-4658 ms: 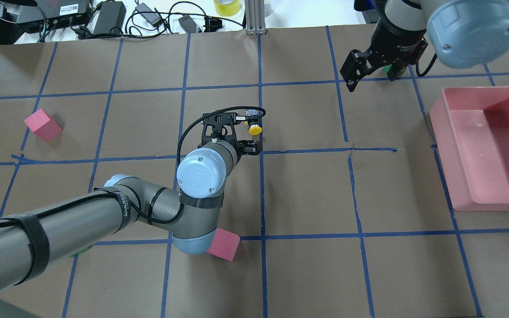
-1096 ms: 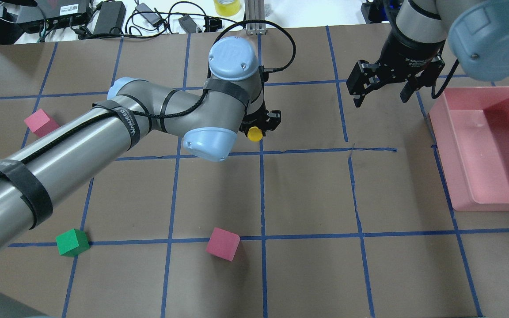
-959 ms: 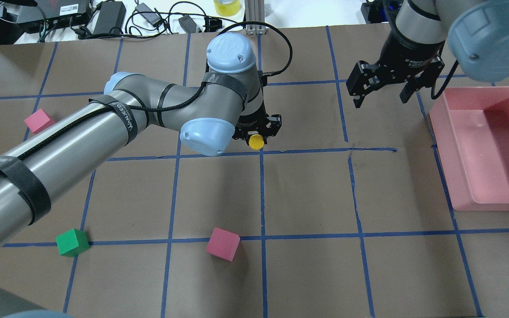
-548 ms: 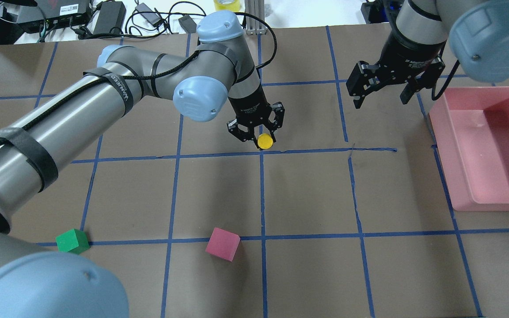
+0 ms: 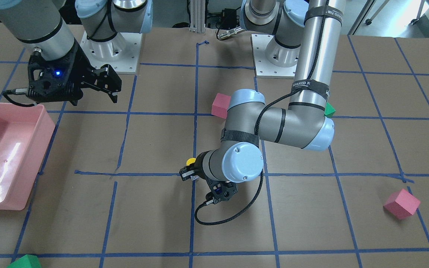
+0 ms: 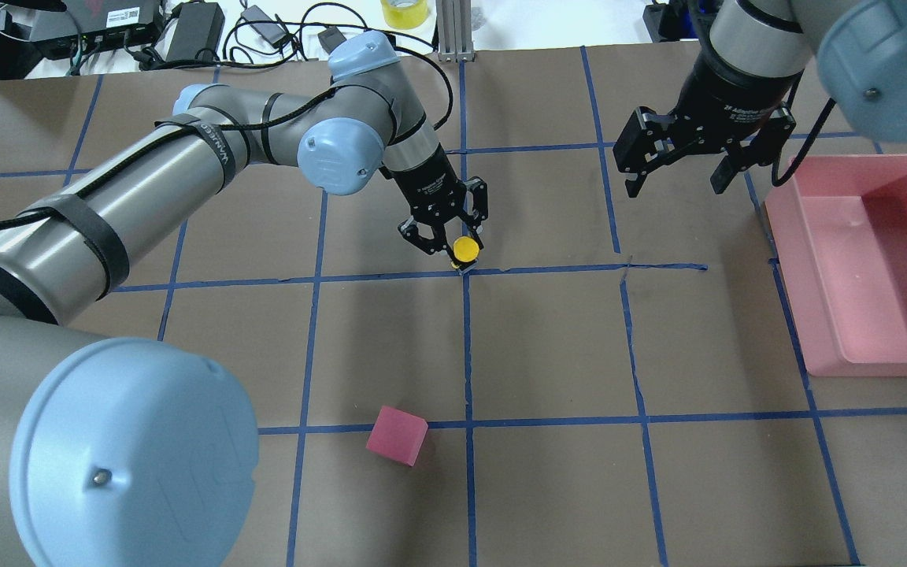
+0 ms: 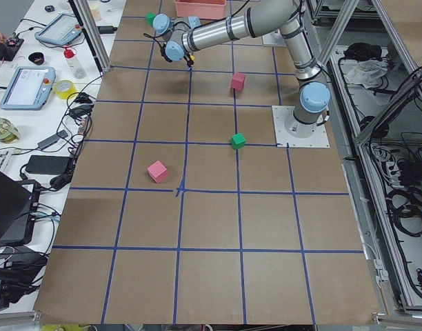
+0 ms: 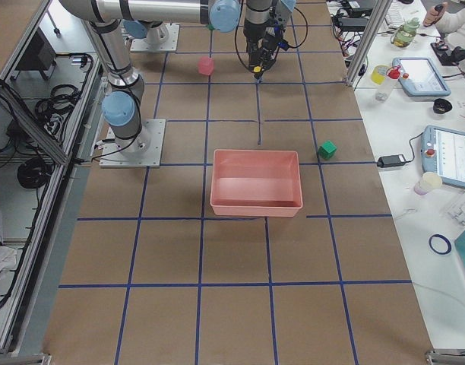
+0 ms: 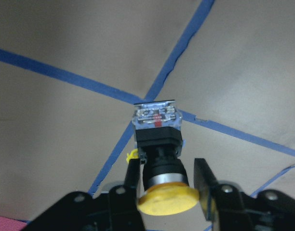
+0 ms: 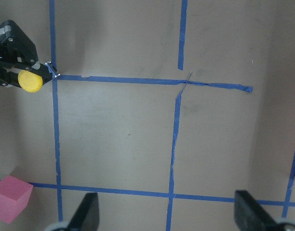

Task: Align button upright
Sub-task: 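Stand the button upright on the table, yellow cap up, and release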

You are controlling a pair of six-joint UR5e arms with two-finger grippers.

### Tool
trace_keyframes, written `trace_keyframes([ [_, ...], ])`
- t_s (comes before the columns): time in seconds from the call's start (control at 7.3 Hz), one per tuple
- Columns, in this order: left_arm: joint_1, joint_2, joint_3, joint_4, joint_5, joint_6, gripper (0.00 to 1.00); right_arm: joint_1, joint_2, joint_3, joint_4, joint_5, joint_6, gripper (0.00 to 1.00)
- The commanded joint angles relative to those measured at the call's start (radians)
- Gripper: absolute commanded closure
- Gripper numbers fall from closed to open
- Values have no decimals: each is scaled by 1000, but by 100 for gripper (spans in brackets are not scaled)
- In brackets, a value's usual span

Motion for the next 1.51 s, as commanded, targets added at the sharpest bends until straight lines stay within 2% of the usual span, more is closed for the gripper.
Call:
trace_keyframes([
  [0.0,1,-7,-13,-1,-5,-17,36,-1,-4,-6,5,7,3,0],
  [0.14,1,-6,-17,-1,-5,-21,0,-1,-5,-7,5,5,3,0],
  [0.27,1,6,-17,-1,3,-17,0,-1,-2,-6,5,-13,3,0],
  [0.41,7,35,-7,-16,20,5,0,-1,-4,-9,-4,7,2,0],
  [0.55,30,86,-7,-35,116,70,0,-1,-5,-9,-6,9,2,0],
  [0.96,43,300,-23,-200,353,394,0,-1,1,-6,-4,5,3,0],
  [1.1,55,365,-43,-202,389,571,0,-1,1,-6,-4,4,3,0],
  [1.37,120,506,-75,-197,448,736,0,1,3,-6,-6,5,3,0],
])
